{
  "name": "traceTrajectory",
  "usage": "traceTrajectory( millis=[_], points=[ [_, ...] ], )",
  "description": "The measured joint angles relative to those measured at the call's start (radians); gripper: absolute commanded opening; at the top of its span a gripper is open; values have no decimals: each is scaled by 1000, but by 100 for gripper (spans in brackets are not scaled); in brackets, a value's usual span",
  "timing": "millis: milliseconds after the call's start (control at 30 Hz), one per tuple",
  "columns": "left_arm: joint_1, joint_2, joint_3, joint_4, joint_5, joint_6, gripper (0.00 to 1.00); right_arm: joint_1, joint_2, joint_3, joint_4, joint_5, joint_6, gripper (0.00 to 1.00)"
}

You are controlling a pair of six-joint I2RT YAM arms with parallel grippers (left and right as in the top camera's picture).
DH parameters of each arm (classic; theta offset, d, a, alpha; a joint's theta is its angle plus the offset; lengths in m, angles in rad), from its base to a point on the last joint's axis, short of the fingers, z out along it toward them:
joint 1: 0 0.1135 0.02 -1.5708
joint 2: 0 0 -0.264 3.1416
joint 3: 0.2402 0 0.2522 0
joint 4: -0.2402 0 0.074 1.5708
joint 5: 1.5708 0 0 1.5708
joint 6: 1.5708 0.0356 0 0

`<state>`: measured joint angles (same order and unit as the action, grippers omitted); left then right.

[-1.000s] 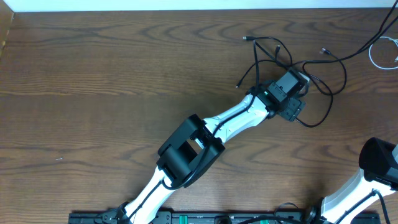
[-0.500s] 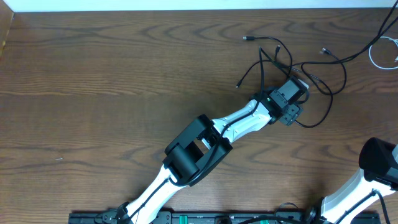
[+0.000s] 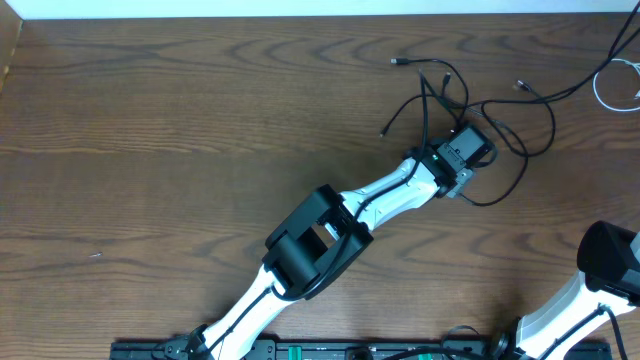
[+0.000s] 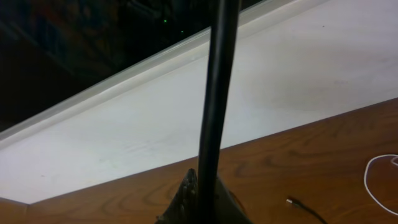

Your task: Untangle cables

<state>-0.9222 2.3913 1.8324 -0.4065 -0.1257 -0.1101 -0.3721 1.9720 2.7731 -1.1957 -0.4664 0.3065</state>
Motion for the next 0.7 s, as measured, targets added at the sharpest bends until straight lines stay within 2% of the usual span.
traceTrajectory(
  millis=[167,367,433,467,567,633,667,700],
  points=[
    [39,-14,8,-115,-95,-95,66,0,0,0,-7,15,-4,1],
    [144,-21,11,-198,-140,-228,65,0,0,0,-17,24,-17,1],
    [188,-24,12,-228,-148,-259,62,0,0,0,-19,30,-26,1],
    [212,-25,13,-244,-154,-273,57,0,0,0,-21,33,-29,1],
    [275,-26,14,-277,-169,-301,30,0,0,0,-26,37,-35,1],
    [317,-26,14,-302,-183,-309,19,0,0,0,-27,38,-39,1],
    [338,-26,13,-311,-190,-309,8,0,0,0,-27,38,-41,1],
    [356,-26,12,-319,-194,-313,8,0,0,0,-27,39,-46,1]
  ],
)
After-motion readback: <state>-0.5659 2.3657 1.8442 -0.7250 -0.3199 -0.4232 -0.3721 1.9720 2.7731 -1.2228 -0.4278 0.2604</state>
